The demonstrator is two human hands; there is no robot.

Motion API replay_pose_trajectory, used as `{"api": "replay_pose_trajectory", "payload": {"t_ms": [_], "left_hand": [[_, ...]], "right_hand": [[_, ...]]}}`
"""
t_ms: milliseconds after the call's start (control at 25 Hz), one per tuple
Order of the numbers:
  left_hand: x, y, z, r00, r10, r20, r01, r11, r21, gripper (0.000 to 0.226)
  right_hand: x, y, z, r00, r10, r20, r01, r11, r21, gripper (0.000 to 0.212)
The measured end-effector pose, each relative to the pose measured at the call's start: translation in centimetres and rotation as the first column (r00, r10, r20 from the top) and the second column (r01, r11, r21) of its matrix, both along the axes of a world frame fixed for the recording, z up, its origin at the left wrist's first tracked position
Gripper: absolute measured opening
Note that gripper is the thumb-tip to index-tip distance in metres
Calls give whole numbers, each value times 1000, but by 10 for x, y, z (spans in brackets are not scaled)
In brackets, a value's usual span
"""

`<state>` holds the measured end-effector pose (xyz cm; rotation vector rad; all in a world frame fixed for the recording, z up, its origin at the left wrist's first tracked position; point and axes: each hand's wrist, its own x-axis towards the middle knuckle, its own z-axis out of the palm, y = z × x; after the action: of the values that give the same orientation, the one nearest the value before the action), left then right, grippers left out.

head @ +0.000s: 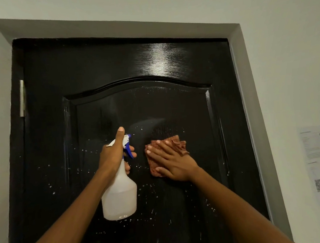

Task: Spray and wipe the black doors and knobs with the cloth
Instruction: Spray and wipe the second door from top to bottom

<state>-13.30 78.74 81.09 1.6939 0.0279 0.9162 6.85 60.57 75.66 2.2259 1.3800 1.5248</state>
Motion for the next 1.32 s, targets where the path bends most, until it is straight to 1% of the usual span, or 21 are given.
{"api": "replay_pose_trajectory", "payload": {"t_ms": [40, 80, 120, 160, 240, 280, 320, 400, 560, 680, 760, 800, 840, 920, 960, 1080, 1160, 1200, 1240, 1280, 1320], "left_hand": [[1, -1, -3, 1000, -15, -16, 15, 1000, -4, 79], [2, -2, -4, 999, -29, -28, 29, 1000, -9, 79], [3, -3, -5, 999, -40, -32, 40, 999, -12, 79], [4, -3, -5, 999, -45, -31, 45, 999, -14, 79], [3, -2, -3, 999, -42, -24, 42, 999, -15, 79], [2, -1, -2, 999, -42, -21, 42, 999, -10, 78], [0, 2, -1, 999, -41, -19, 41, 999, -1, 78], [-5, 8, 1, 1000, -21, -7, 21, 1000, 2, 78], [-14, 27, -3, 994, 93, 65, -87, 991, -98, 77], [-21, 43, -6, 981, 168, 99, -159, 983, -93, 75], [-23, 50, -9, 980, 184, 78, -178, 981, -81, 75], [-24, 51, -10, 980, 185, 70, -179, 980, -84, 75], [-24, 51, -13, 981, 181, 65, -175, 981, -85, 76], [-23, 53, -17, 984, 162, 68, -155, 984, -89, 77], [-24, 54, -19, 986, 152, 67, -145, 985, -96, 77], [-29, 62, -23, 992, 121, 43, -116, 988, -102, 77], [-34, 69, -28, 992, 123, 32, -119, 988, -95, 76], [-36, 74, -30, 991, 132, 26, -129, 988, -89, 75], [-39, 79, -31, 990, 140, 20, -137, 987, -87, 75], [-42, 85, -32, 989, 144, 16, -142, 986, -89, 75], [-44, 89, -32, 989, 147, 14, -145, 985, -92, 75]], "right_hand": [[8, -18, -10, 999, -6, -51, 11, 995, 100, 68], [16, -32, -20, 994, -11, -112, 45, 953, 300, 68], [20, -41, -29, 978, 8, -208, 106, 838, 535, 68], [22, -44, -34, 953, 58, -299, 190, 656, 731, 68], [16, -29, -28, 897, 156, -413, 351, 313, 882, 67], [8, -16, -16, 878, 197, -436, 397, 206, 894, 67], [1, -1, -2, 868, 221, -444, 416, 165, 894, 67], [-13, 30, 26, 876, 216, -431, 376, 254, 891, 69], [-35, 101, 59, 956, 106, -274, 139, 656, 742, 68], [-47, 125, 50, 997, 18, -77, 10, 940, 342, 67], [-38, 106, 34, 998, 9, 54, -13, 997, 75, 67], [-33, 91, 29, 997, 21, 80, -24, 999, 36, 67], [-28, 76, 27, 997, 25, 68, -31, 997, 75, 68], [-17, 47, 26, 1000, 1, -29, 9, 945, 326, 69], [-9, 33, 27, 995, -14, -98, 59, 875, 481, 69], [6, 8, 24, 950, 29, -310, 250, 526, 813, 70], [4, 16, 18, 911, 137, -388, 344, 265, 901, 70], [-2, 28, 16, 893, 198, -403, 374, 168, 912, 70], [-12, 42, 14, 885, 228, -407, 387, 128, 913, 70], [-21, 58, 10, 892, 214, -398, 371, 158, 915, 69], [-28, 74, 5, 913, 165, -373, 327, 251, 911, 69]]}}
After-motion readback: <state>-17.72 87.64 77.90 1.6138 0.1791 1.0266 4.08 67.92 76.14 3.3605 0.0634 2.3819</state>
